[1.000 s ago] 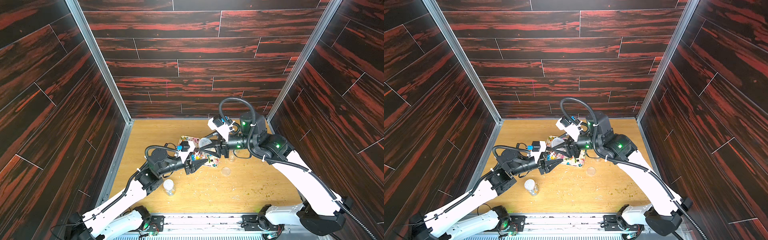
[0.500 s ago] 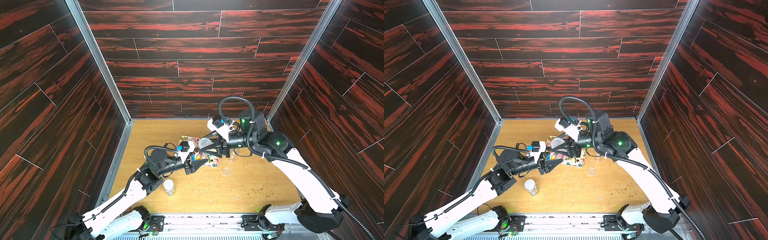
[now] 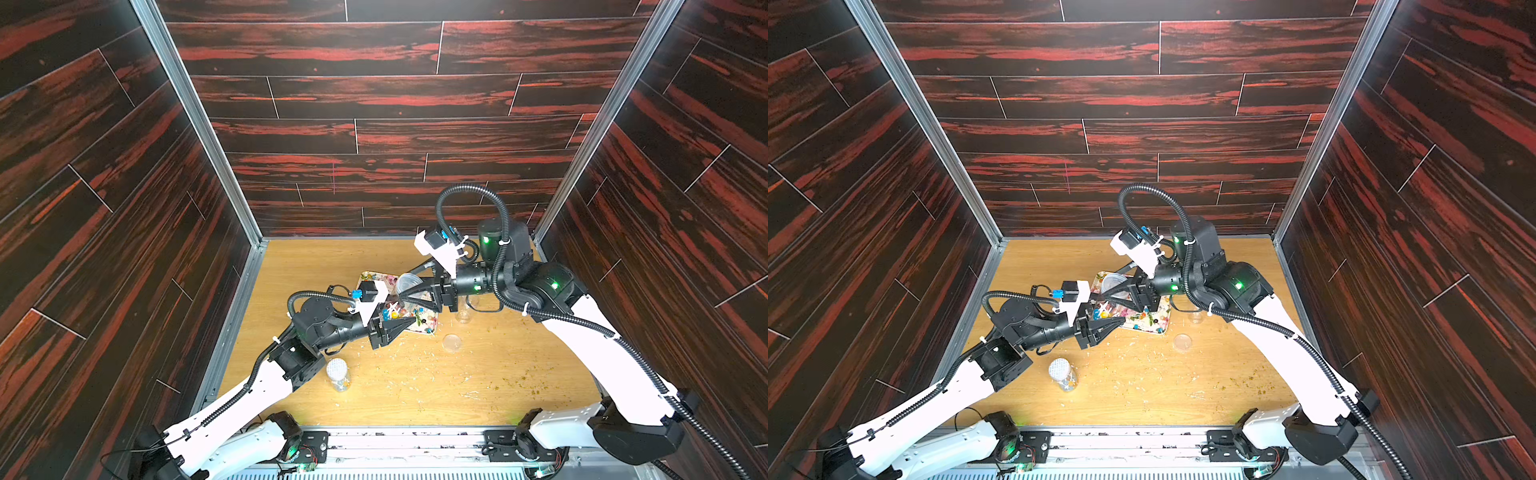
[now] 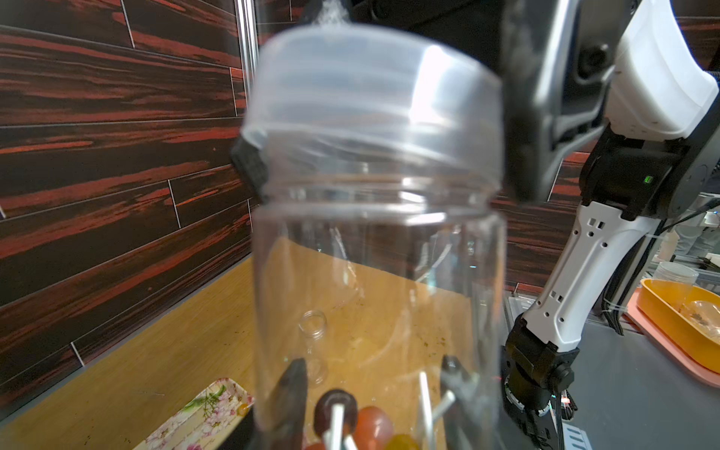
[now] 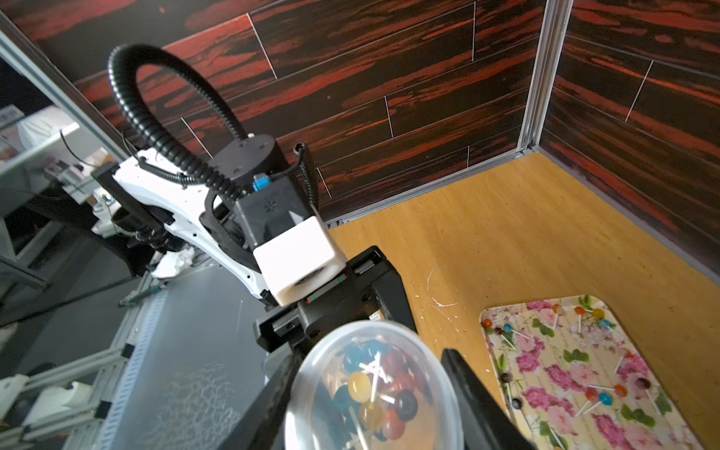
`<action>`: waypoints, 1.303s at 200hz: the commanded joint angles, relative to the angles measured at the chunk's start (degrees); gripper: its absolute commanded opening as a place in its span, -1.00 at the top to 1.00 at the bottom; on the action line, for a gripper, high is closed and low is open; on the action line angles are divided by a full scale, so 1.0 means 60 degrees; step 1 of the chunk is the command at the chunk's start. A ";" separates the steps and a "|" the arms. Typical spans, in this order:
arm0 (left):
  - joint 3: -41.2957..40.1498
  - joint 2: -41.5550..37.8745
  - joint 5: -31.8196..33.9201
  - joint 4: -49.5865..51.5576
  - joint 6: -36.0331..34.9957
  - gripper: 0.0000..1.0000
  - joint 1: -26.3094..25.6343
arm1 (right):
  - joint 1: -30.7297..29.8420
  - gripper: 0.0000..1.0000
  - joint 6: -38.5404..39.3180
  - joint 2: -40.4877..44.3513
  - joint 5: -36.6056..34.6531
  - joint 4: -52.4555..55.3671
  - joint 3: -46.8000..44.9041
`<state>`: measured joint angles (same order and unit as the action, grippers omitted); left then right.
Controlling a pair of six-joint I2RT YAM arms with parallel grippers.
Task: Pour the candies out of the jar
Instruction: Unscrew the lid from the jar.
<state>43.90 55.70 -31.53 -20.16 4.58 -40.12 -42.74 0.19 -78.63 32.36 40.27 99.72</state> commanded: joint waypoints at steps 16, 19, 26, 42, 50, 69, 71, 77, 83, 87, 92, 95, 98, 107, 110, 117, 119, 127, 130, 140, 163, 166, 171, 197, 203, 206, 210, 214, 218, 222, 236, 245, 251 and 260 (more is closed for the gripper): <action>-0.0135 -0.0231 0.0032 0.0259 -0.0136 0.11 0.0098 | 0.0128 0.11 -0.0997 0.0286 -0.0153 -0.0965 -0.0011; -0.0146 -0.0222 0.0024 0.0245 -0.0134 0.11 0.0095 | 0.0130 0.11 -0.0978 0.0297 -0.0236 -0.0938 0.0002; -0.0139 -0.0203 0.0022 0.0219 -0.0122 0.11 0.0095 | 0.0126 0.11 -0.0916 0.0295 -0.0322 -0.0884 0.0017; -0.0150 -0.0172 0.0005 0.0185 -0.0108 0.11 0.0098 | 0.0134 0.10 -0.0908 0.0273 0.0042 -0.0972 -0.0007; -0.0140 -0.0172 0.0011 0.0168 -0.0105 0.11 0.0093 | 0.0128 0.10 -0.0951 0.0237 0.0376 -0.1080 -0.0049; -0.0150 -0.0187 -0.0016 0.0180 -0.0093 0.11 0.0095 | 0.0123 0.10 -0.0971 0.0109 0.1077 -0.1100 0.0014; -0.0164 -0.0198 -0.0007 0.0189 -0.0098 0.11 0.0095 | 0.0133 0.10 -0.0951 0.0093 0.1146 -0.1072 0.0037; -0.0165 -0.0213 -0.0008 0.0189 -0.0090 0.11 0.0095 | 0.0135 0.10 -0.0885 0.0025 0.1377 -0.0957 0.0115; -0.0156 -0.0229 0.0004 0.0196 -0.0095 0.11 0.0095 | 0.0134 0.10 -0.0800 -0.0044 0.1631 -0.0818 0.0211; -0.0178 -0.0231 0.0021 0.0205 -0.0109 0.11 0.0095 | 0.0124 0.09 -0.0745 -0.0070 0.1762 -0.0719 0.0269; -0.0170 -0.0245 0.0016 0.0211 -0.0114 0.11 0.0095 | 0.0134 0.09 -0.0682 -0.0113 0.1895 -0.0606 0.0317; -0.0178 -0.0246 0.0024 0.0220 -0.0116 0.11 0.0095 | 0.0123 0.09 -0.0645 -0.0132 0.1936 -0.0536 0.0358; -0.0177 -0.0246 0.0025 0.0227 -0.0117 0.11 0.0098 | 0.0131 0.09 -0.0613 -0.0162 0.1963 -0.0456 0.0399; -0.0165 -0.0246 0.0022 0.0248 -0.0119 0.11 0.0093 | 0.0123 0.09 -0.0492 -0.0224 0.1865 -0.0165 0.0547; -0.0168 -0.0246 0.0018 0.0254 -0.0119 0.11 0.0102 | 0.0129 0.09 -0.0468 -0.0238 0.1815 -0.0087 0.0575; -0.0158 -0.0246 0.0016 0.0255 -0.0119 0.11 0.0098 | 0.0131 0.09 -0.0434 -0.0247 0.1663 0.0029 0.0620; -0.0166 -0.0246 0.0023 0.0255 -0.0119 0.11 0.0092 | 0.0127 0.09 -0.0414 -0.0252 0.1626 0.0045 0.0621; -0.0160 -0.0246 0.0014 0.0241 -0.0119 0.11 0.0090 | 0.0130 0.09 -0.0413 -0.0236 0.1503 0.0063 0.0614; -0.0164 -0.0233 0.0011 0.0244 -0.0119 0.11 0.0094 | 0.0128 0.09 -0.0409 -0.0212 0.1466 0.0045 0.0573; -0.0153 -0.0231 0.0003 0.0213 -0.0119 0.11 0.0095 | 0.0125 0.09 -0.0412 -0.0196 0.1418 0.0013 0.0543; -0.0126 -0.0203 -0.0018 0.0218 -0.0120 0.11 0.0096 | 0.0128 0.09 -0.0441 -0.0196 0.1190 -0.0010 0.0603; -0.0125 -0.0202 -0.0019 0.0216 -0.0115 0.11 0.0095 | 0.0126 0.09 -0.0430 -0.0183 0.1121 -0.0017 0.0626; -0.0124 -0.0202 -0.0020 0.0219 -0.0117 0.11 0.0102 | 0.0126 0.09 -0.0438 -0.0181 0.1008 -0.0012 0.0669; -0.0125 -0.0216 -0.0035 0.0280 -0.0126 0.11 0.0089 | 0.0278 0.09 -0.0505 -0.0174 0.0712 -0.0034 0.0975; -0.0125 -0.0232 -0.0050 0.0298 -0.0142 0.11 0.0095 | 0.0336 0.09 -0.0561 -0.0202 0.0809 -0.0054 0.1060; -0.0124 -0.0231 -0.0059 0.0306 -0.0134 0.11 0.0095 | 0.0364 0.09 -0.0579 -0.0217 0.0873 -0.0072 0.1104; -0.0128 -0.0231 -0.0061 0.0316 -0.0132 0.11 0.0102 | 0.0409 0.09 -0.0607 -0.0246 0.0992 -0.0098 0.1151; -0.0124 -0.0231 -0.0061 0.0314 -0.0135 0.11 0.0088 | 0.0473 0.09 -0.0670 -0.0283 0.1152 -0.0129 0.1196; -0.0132 -0.0242 -0.0049 0.0317 -0.0133 0.11 0.0094 | 0.0514 0.09 -0.0747 -0.0304 0.1350 -0.0172 0.1231; -0.0125 -0.0244 -0.0050 0.0314 -0.0137 0.11 0.0095 | 0.0578 0.09 -0.0815 -0.0343 0.1572 -0.0204 0.1271; -0.0125 -0.0253 -0.0062 0.0314 -0.0137 0.11 0.0095 | 0.0720 0.09 -0.0938 -0.0490 0.2136 -0.0187 0.1455; -0.0124 -0.0264 -0.0052 0.0314 -0.0135 0.11 0.0097 | 0.0745 0.08 -0.0873 -0.0587 0.2340 -0.0027 0.1577; -0.0126 -0.0282 -0.0035 0.0315 -0.0159 0.11 0.0095 | 0.0738 0.08 -0.0832 -0.0645 0.2383 0.0114 0.1647; -0.0124 -0.0293 -0.0036 0.0317 -0.0150 0.11 0.0096 | 0.0738 0.08 -0.0768 -0.0699 0.2414 0.0253 0.1689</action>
<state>43.59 54.72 -31.94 -18.44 3.44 -39.75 -38.28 -4.58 -80.88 42.04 41.06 107.68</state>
